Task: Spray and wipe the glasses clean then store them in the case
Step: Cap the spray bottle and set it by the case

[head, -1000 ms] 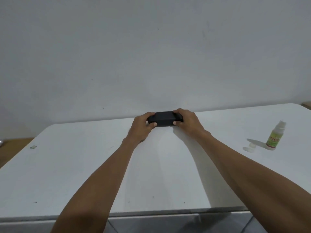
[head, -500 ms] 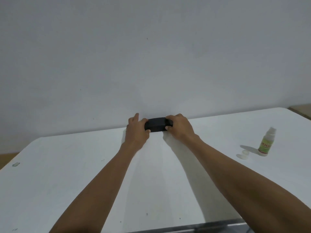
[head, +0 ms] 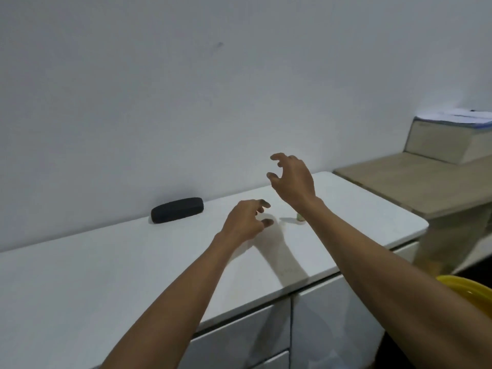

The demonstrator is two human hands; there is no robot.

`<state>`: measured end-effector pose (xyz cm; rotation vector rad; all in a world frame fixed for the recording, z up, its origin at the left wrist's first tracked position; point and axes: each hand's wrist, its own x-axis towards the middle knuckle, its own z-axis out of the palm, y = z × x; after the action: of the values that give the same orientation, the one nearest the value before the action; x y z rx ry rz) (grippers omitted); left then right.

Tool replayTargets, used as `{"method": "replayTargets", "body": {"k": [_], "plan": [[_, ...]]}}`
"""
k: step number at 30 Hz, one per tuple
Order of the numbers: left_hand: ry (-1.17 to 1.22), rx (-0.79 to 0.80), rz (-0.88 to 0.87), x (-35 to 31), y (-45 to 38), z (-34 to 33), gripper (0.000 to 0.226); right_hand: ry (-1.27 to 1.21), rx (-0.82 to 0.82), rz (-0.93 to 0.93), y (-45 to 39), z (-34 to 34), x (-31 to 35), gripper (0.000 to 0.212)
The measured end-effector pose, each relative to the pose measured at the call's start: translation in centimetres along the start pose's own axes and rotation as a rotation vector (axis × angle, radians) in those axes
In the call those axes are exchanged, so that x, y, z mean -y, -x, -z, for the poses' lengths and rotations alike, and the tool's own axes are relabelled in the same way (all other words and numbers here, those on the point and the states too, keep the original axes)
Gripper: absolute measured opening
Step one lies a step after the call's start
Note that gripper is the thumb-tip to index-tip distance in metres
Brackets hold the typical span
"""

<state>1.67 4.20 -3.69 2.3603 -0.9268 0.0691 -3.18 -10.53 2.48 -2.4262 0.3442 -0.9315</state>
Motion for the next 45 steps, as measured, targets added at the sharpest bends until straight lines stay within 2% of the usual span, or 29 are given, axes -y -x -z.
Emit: {"method": "replayTargets", "body": {"k": [3, 9, 12, 14, 16, 20, 24, 27, 31, 40, 45], "plan": [[-0.02, 0.044, -0.038, -2.0, -0.1, -2.2, 0.045, -0.04, -0.02, -0.107, 1.9, 1.9, -2.8, 0.057], [0.038, -0.005, -0.069, -3.0, 0.5, -4.9, 0.02, -0.197, 0.059, -0.33, 5.2, 2.0, -6.9, 0.07], [0.226, -0.02, 0.003, -2.9, 0.5, -5.1, 0.026, -0.259, 0.067, -0.392, 5.7, 0.8, -7.9, 0.062], [0.401, -0.07, 0.039, -3.4, 0.3, -4.4, 0.026, -0.279, 0.048, -0.387, 5.7, 0.1, -8.2, 0.044], [0.455, -0.162, 0.038, -3.8, -0.8, -3.8, 0.018, -0.313, 0.029, -0.38, 5.8, -0.2, -8.3, 0.023], [0.538, -0.316, 0.009, -5.5, -3.2, -3.0, 0.02, -0.35, 0.023, -0.377, 5.8, -0.5, -8.7, 0.016], [0.555, -0.345, -0.061, -7.6, -5.3, -3.1, 0.02, -0.362, 0.015, -0.366, 5.8, -0.5, -8.8, 0.015], [0.54, -0.329, -0.082, -8.2, -6.5, -3.5, 0.02, -0.342, 0.028, -0.364, 5.7, -0.5, -9.0, 0.01], [0.489, -0.258, -0.091, -7.8, -6.4, -4.5, 0.012, -0.34, 0.032, -0.368, 5.7, -0.6, -9.1, 0.017], [0.51, -0.267, -0.123, -7.4, -5.6, -4.9, 0.017, -0.33, 0.011, -0.336, 5.7, -1.0, -9.2, 0.014], [0.466, -0.072, 0.007, -5.5, -4.9, -3.9, 0.052, -0.347, 0.019, -0.361, 5.5, -0.8, -8.9, 0.017]]}}
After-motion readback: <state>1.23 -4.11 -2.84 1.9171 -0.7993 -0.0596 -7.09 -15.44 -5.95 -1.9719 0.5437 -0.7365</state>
